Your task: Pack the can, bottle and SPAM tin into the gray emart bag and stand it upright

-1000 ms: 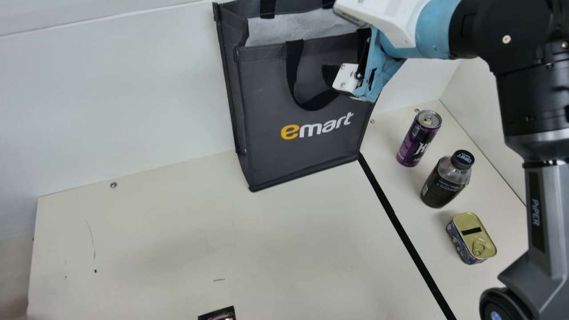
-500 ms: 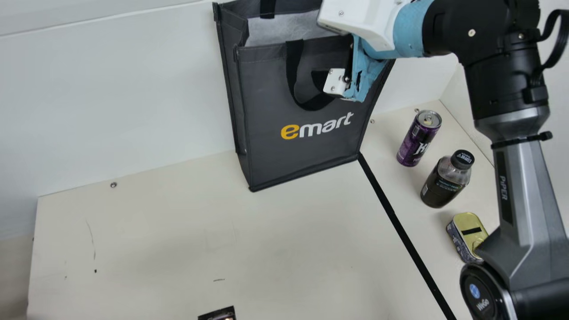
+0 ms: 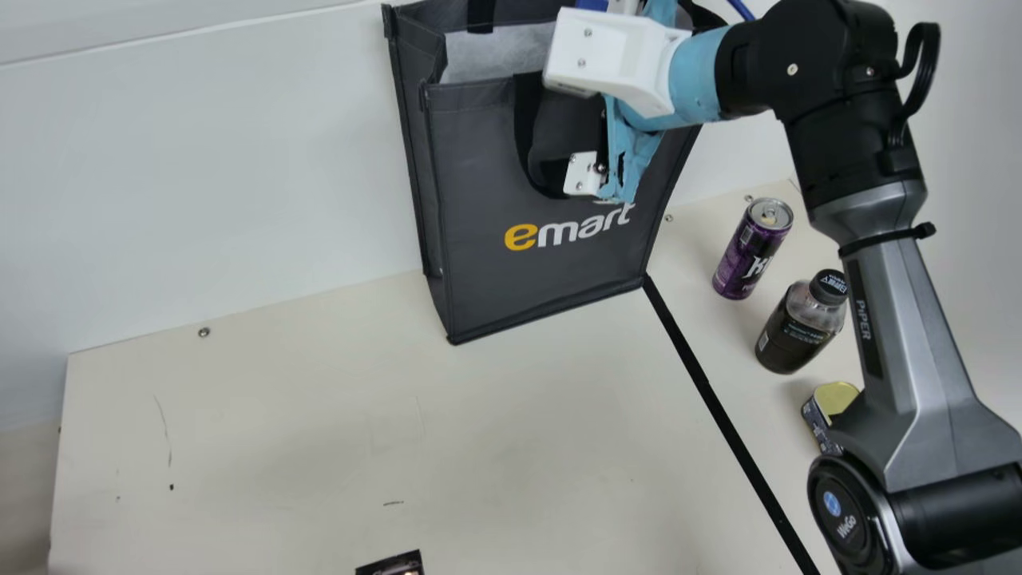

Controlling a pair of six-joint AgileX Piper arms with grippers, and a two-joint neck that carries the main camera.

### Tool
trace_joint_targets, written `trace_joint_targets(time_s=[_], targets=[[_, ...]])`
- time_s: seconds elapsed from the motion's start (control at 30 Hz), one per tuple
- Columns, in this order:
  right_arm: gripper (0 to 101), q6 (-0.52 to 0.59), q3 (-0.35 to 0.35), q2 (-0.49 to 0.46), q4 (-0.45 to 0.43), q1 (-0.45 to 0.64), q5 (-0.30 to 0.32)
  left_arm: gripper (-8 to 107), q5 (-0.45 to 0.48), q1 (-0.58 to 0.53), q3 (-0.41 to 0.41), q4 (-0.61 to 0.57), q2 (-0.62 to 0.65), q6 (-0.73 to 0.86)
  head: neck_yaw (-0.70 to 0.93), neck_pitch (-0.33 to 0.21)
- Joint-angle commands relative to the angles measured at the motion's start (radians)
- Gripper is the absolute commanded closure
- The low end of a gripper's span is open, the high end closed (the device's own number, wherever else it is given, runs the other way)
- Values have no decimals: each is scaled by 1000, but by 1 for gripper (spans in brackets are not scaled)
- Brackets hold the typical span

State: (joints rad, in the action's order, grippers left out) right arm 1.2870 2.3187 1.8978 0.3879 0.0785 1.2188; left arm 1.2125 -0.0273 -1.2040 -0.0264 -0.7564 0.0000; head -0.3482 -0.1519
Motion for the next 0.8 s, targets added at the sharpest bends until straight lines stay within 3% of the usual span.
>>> trace_joint_targets(time_s=[0.0, 0.4, 0.77], targets=[[20, 8, -15, 0, 3, -1, 1, 9, 0, 0, 0, 0, 0, 0, -1, -23], [100, 36, -26, 14, 24, 23, 1, 9, 0, 0, 0, 0, 0, 0, -1, -23], [101, 53, 2, 10, 45, 42, 1, 9, 0, 0, 0, 0, 0, 0, -1, -23]])
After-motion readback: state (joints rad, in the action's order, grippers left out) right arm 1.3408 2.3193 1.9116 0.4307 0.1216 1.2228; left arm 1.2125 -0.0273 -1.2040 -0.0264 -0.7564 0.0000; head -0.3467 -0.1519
